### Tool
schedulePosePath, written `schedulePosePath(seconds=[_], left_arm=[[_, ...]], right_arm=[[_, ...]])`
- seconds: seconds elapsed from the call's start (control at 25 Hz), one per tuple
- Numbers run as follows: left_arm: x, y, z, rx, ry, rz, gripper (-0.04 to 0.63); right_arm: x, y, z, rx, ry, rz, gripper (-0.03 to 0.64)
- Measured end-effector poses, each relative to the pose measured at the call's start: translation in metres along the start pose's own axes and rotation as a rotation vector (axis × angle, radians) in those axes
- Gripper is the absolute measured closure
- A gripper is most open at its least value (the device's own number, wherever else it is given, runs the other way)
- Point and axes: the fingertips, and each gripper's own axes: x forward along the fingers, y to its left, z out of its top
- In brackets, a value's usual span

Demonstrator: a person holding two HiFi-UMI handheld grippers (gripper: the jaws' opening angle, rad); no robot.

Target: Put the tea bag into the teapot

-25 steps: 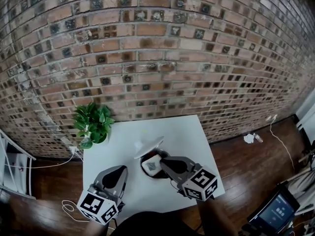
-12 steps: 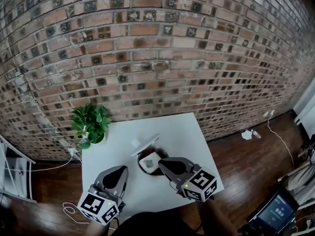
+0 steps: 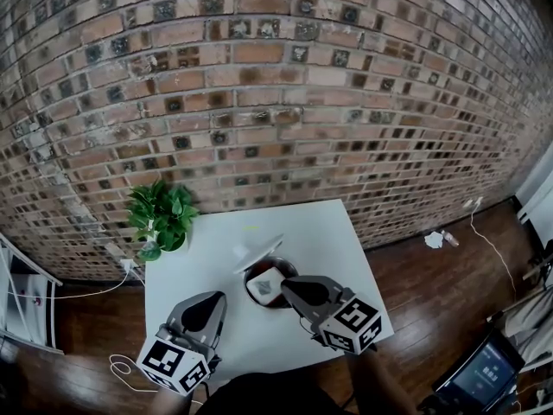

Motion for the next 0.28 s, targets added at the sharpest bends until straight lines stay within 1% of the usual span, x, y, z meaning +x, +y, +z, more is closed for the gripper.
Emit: schedulePosePath(seconds=[0.28], left_arm=[[-0.0009,0.0037,-0.0014,0.000,0.001,0.006,0.589]], right_arm=[[0.0030,-0.0041,-0.0018,0.005,0.011,-0.015,0.615]])
